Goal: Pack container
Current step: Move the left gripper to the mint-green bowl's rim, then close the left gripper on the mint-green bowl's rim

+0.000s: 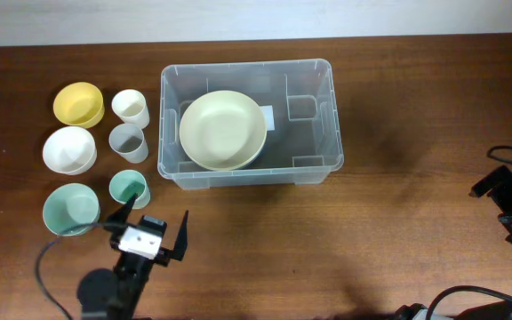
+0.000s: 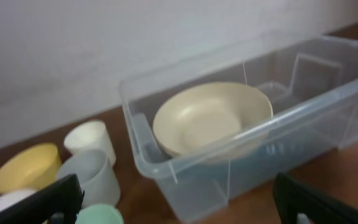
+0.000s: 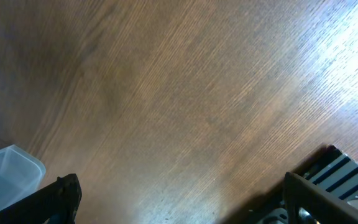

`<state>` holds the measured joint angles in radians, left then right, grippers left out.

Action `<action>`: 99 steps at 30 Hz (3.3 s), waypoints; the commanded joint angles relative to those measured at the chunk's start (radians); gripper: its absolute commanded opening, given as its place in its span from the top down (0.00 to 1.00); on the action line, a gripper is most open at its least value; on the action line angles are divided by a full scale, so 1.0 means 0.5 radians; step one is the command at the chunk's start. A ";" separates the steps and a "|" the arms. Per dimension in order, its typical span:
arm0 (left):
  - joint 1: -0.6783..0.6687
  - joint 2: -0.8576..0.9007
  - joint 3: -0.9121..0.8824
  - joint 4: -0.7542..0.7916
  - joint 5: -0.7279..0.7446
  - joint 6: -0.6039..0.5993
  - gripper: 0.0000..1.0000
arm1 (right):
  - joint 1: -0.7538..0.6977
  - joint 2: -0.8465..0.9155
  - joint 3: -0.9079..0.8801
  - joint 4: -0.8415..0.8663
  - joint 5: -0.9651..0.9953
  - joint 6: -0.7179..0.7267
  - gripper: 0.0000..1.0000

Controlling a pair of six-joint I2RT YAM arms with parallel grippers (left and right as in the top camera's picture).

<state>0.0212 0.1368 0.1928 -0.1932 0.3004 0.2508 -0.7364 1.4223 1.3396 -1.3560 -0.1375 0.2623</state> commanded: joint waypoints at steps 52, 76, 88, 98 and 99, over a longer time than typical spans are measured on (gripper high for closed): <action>1.026 2.918 2.520 -2.159 -0.996 -1.579 0.00 | -0.008 0.000 -0.008 0.006 -0.018 0.015 0.01; 1.194 3.119 1.904 -1.672 -0.696 -1.517 0.00 | -0.008 0.000 -0.008 0.006 -0.018 0.014 0.01; 1.321 3.119 1.733 -1.450 -0.674 -1.514 0.00 | -0.008 0.000 -0.008 0.006 -0.018 0.015 0.01; 1.321 3.119 1.627 -1.164 -0.613 -1.462 0.00 | -0.008 0.000 -0.008 0.006 -0.018 0.015 0.01; 1.321 3.119 1.627 -1.154 -0.612 -1.463 0.00 | -0.008 0.000 -0.008 0.006 -0.018 0.015 0.01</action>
<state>0.6796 1.6871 1.0134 -0.7837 -0.0238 -0.4980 -0.7372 1.4242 1.3365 -1.3556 -0.1410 0.2623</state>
